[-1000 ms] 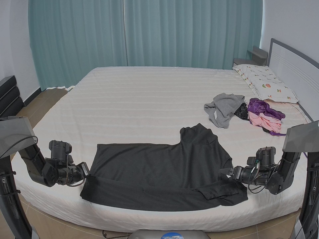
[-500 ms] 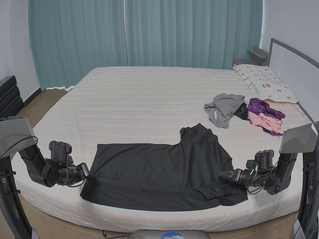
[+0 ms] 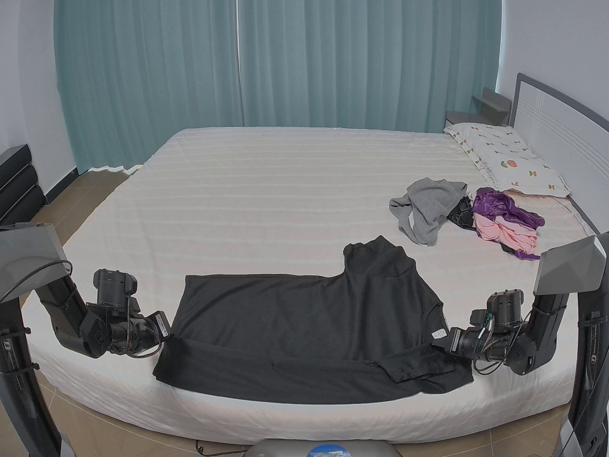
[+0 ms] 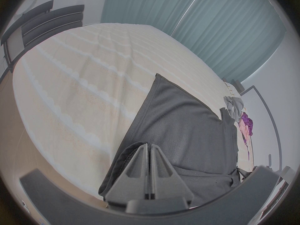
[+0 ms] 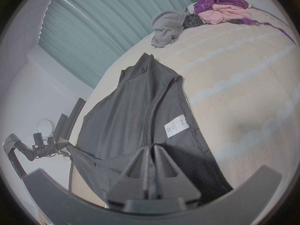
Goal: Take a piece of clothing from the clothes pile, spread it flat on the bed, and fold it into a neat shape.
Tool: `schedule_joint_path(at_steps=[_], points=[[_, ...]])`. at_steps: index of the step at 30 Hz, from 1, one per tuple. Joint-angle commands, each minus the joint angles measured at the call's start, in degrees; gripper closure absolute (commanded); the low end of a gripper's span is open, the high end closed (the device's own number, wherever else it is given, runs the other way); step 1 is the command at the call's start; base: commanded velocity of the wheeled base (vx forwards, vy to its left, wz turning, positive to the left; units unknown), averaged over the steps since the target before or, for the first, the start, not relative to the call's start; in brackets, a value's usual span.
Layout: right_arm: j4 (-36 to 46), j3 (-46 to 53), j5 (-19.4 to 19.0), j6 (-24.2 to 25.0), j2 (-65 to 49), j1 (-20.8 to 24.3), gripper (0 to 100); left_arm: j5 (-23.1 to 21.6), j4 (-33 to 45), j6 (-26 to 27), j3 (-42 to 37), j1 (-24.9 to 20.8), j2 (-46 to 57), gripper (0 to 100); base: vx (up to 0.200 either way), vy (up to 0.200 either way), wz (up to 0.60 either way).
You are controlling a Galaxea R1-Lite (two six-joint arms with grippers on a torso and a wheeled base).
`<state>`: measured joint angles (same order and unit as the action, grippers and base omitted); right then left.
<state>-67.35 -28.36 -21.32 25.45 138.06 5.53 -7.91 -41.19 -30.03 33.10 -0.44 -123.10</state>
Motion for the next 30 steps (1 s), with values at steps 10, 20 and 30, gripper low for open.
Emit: schedule_joint_path(at_steps=[10,20,30], points=[[-0.06,3.66,-0.39,0.12,-7.19,-2.02,100,0.09,0.06,-0.03,-0.67,0.61,1.64,100,0.000,0.000,0.00],[-1.73,10.60,-2.06,0.91,-12.81,-2.99,100,0.09,0.41,0.05,-3.57,1.05,5.85,100,0.000,0.000,0.00],[-4.81,18.34,-3.46,0.91,-20.20,-4.92,100,-0.70,0.15,-0.03,-8.58,1.05,9.90,100,0.000,0.000,0.00]])
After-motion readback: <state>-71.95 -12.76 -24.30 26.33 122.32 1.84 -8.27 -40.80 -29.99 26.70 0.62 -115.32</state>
